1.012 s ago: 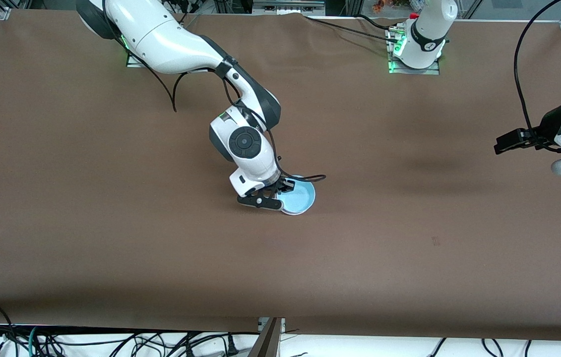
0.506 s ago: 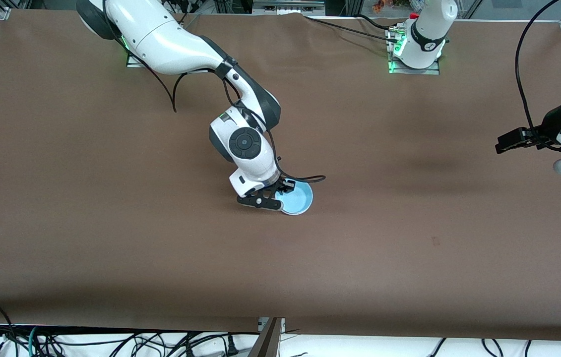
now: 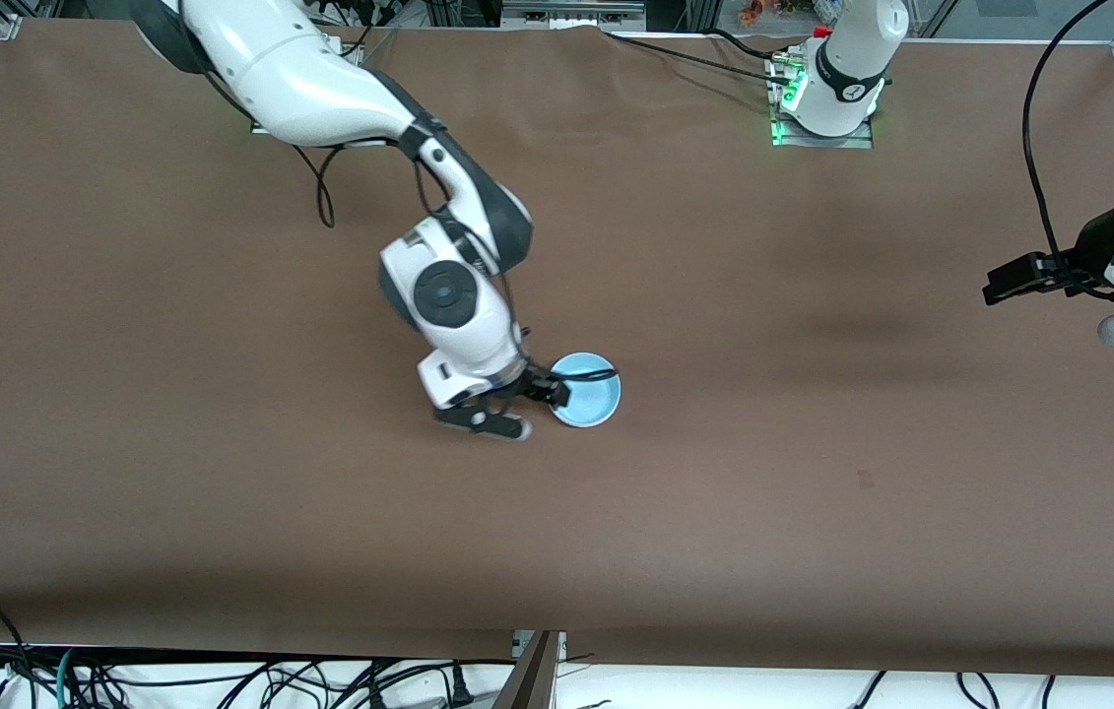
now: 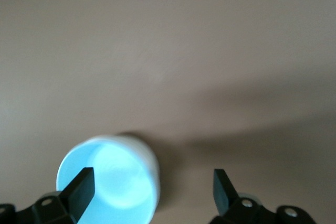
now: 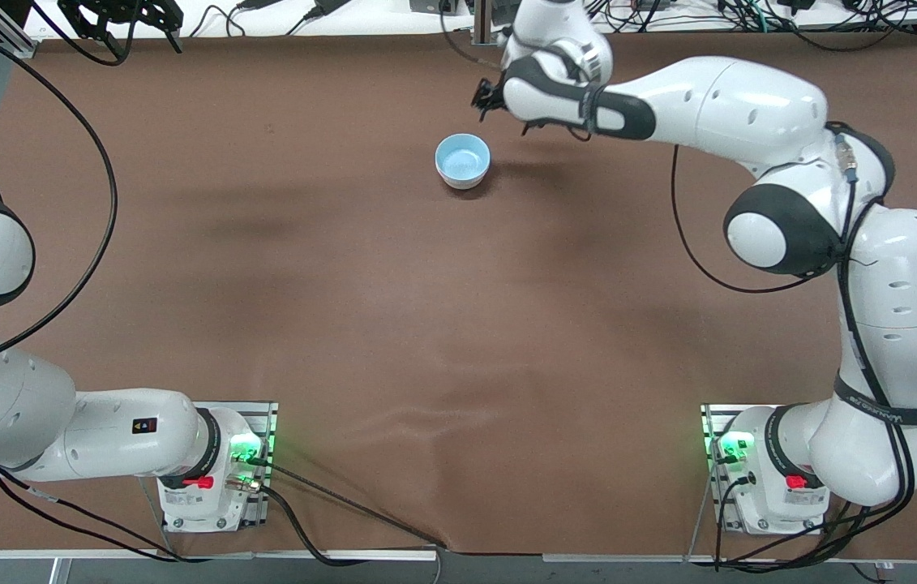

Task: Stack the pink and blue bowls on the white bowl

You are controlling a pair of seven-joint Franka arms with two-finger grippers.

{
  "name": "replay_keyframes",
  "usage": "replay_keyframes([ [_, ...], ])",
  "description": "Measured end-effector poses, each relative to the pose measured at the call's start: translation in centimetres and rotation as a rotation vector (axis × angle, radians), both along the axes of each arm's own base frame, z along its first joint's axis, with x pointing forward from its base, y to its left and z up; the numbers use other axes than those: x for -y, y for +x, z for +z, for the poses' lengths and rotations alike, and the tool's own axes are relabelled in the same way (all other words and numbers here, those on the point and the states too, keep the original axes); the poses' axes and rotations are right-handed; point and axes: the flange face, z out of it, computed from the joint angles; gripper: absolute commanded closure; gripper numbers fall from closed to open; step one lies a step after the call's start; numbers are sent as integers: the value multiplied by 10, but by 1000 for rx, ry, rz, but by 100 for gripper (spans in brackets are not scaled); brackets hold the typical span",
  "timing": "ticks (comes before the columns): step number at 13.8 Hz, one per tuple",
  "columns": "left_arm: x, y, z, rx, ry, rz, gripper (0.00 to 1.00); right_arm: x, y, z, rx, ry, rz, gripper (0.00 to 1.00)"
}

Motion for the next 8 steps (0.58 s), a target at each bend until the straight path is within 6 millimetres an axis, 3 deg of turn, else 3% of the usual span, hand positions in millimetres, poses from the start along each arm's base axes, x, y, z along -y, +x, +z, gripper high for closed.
replay_keyframes([
  [2, 1, 0, 0, 0, 0, -2, 0, 54, 22, 40, -26, -36, -17, 0],
  [4, 2, 0, 0, -1, 0, -4, 0, 92, 23, 91, -39, -72, 38, 0],
  [8, 6, 0, 0, -1, -1, -11, 0, 169, -13, 198, -105, -180, 198, 0],
])
